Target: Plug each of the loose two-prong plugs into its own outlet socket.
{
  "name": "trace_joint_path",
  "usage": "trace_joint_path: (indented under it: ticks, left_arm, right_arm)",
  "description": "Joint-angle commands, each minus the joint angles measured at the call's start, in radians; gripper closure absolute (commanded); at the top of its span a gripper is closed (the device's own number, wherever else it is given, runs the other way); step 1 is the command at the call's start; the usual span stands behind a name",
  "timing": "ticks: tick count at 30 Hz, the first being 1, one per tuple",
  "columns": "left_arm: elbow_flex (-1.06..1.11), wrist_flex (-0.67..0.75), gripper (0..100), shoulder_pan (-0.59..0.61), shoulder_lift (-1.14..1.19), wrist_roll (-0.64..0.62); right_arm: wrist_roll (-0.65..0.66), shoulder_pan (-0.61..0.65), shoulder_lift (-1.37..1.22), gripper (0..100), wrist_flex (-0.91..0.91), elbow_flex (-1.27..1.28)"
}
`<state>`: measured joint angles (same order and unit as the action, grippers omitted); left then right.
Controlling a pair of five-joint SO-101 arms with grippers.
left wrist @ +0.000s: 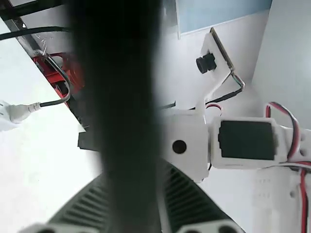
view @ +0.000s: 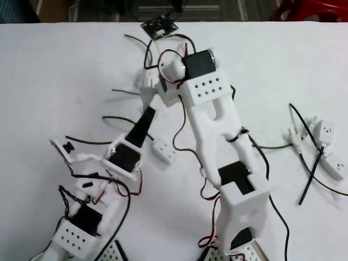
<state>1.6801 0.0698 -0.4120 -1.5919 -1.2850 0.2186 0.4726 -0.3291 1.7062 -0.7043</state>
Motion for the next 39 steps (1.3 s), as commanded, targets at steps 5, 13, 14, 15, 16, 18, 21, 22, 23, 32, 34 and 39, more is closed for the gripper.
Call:
trace_joint_path:
  ticks: [5,13,14,15,16,18,21,22,23,32,34,39]
  left_arm:
    - [-0.008,-0.008,97,-0.021,-0.001,0.020]
    - [-0.049,-0.078,97,0.079,0.004,0.021]
    - [-0.074,-0.132,97,0.079,0.004,0.025]
    - [-0.100,-0.195,97,0.079,0.004,0.035]
    - [-0.130,-0.258,97,0.079,0.004,0.077]
    - [-0.184,-0.373,97,0.073,0.004,0.247]
    - [-0.249,-0.522,97,0.073,0.004,0.497]
    - [-0.265,-0.560,97,0.073,0.004,0.539]
    - [-0.276,-0.588,97,0.076,0.004,0.551]
    - [-0.397,-0.707,97,0.160,0.073,0.559]
    - [-0.466,-0.741,97,0.180,0.168,0.559]
    - [-0.680,-0.855,97,0.179,0.476,0.628]
  right_arm:
    - [0.000,-0.087,0.076,98.0,0.015,-0.034]
    - [0.068,-0.213,0.234,98.0,0.015,0.123]
    - [0.080,-0.226,0.255,98.0,0.015,0.147]
    - [0.089,-0.242,0.278,98.0,0.015,0.170]
    - [0.095,-0.257,0.302,98.0,0.013,0.193]
    - [0.112,-0.291,0.346,98.0,0.013,0.239]
    - [0.149,-0.341,0.406,98.0,0.013,0.311]
    - [0.160,-0.357,0.424,98.0,0.013,0.334]
    - [0.172,-0.372,0.443,98.0,0.013,0.358]
    - [0.209,-0.481,0.550,98.0,0.012,0.526]
    - [0.212,-0.493,0.570,98.0,0.012,0.557]
    - [0.261,-0.507,0.622,98.0,0.012,0.620]
